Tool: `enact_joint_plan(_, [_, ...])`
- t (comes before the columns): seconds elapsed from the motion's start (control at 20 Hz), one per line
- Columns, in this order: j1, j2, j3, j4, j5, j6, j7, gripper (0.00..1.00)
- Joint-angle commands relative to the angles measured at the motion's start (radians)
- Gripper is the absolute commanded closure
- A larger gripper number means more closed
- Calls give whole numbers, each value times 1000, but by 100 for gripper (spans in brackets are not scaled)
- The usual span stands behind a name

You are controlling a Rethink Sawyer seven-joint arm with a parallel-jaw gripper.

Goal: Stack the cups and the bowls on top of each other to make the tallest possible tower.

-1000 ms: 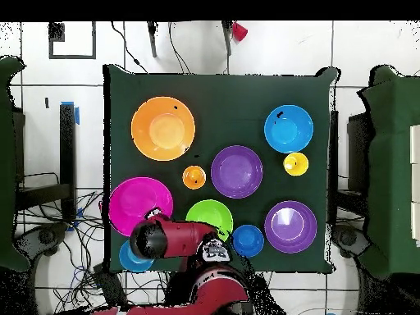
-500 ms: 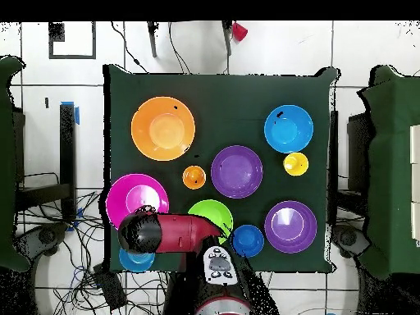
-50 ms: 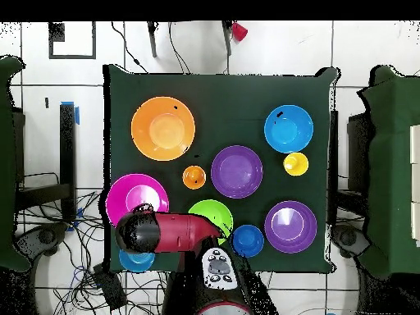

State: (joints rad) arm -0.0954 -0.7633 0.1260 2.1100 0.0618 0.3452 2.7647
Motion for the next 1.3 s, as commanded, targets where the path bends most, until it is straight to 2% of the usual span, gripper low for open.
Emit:
enact_joint_plan(0.05, [-4, 45, 79, 10, 1, -1, 17, 100])
enact_joint_plan(0.2, [8, 47, 70, 12, -16, -22, 15, 100])
enact_joint_plan(0.25, [15, 47, 61, 10, -26, -28, 13, 0])
enact_joint_plan(0.5, [-5, 48, 70, 12, -31, -31, -2, 0])
enact_joint_plan(0.7, [-35, 33, 90, -4, -32, 31, -43, 0])
enact_joint_plan(0.8, [-48, 57, 85, -20, -44, 21, -54, 0])
enact_joint_plan(1.15, [-88, 74, 105, -24, -52, -2, -70, 0])
enact_joint_plan(1.2, [-120, 94, 134, -15, -46, -24, -78, 0])
enact_joint_plan(1.3, [-147, 122, 142, -34, -63, -32, -102, 0])
